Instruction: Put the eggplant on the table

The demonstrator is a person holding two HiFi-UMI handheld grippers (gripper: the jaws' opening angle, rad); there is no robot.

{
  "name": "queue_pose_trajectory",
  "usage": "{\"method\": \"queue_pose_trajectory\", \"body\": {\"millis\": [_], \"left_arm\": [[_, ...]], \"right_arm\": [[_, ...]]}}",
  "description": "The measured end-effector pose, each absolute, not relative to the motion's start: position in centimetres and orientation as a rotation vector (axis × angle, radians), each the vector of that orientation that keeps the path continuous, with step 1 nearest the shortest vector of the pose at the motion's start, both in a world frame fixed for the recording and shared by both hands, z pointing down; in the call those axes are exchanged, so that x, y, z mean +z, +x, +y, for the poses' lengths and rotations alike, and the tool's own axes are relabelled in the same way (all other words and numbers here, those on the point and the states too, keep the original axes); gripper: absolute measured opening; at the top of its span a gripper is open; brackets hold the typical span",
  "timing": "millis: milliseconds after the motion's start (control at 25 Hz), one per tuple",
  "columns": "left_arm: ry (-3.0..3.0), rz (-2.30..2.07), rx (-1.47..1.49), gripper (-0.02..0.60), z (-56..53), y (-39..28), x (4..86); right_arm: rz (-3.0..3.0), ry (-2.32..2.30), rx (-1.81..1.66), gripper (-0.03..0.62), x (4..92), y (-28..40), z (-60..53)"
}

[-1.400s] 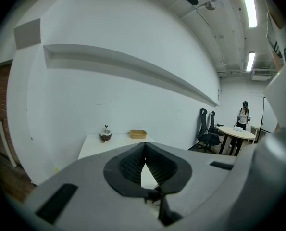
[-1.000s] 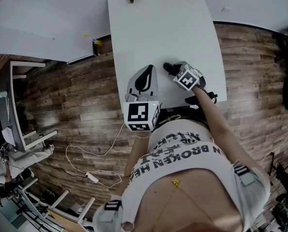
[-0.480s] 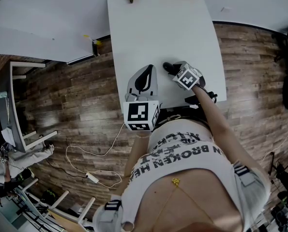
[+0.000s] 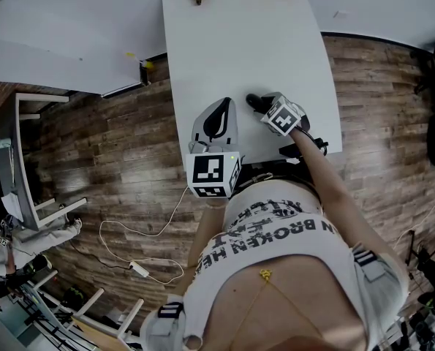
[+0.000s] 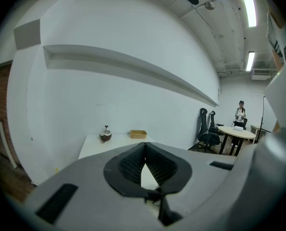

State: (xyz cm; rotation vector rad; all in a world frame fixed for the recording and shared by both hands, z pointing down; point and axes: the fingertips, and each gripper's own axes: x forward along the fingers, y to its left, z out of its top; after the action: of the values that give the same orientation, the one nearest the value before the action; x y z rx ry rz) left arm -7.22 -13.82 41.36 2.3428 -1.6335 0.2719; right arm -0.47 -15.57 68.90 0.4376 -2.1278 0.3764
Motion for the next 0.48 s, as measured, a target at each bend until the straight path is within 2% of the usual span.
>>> {"method": "queue_pose_trajectory", "body": {"millis": [480], "left_arm": [[2.343, -1.633, 0.272, 0.006, -13.58, -7.32, 41.16]], "right_arm": [[-2.121, 0.454, 0.397, 0.21, 68.49, -0.61, -15.41]]}}
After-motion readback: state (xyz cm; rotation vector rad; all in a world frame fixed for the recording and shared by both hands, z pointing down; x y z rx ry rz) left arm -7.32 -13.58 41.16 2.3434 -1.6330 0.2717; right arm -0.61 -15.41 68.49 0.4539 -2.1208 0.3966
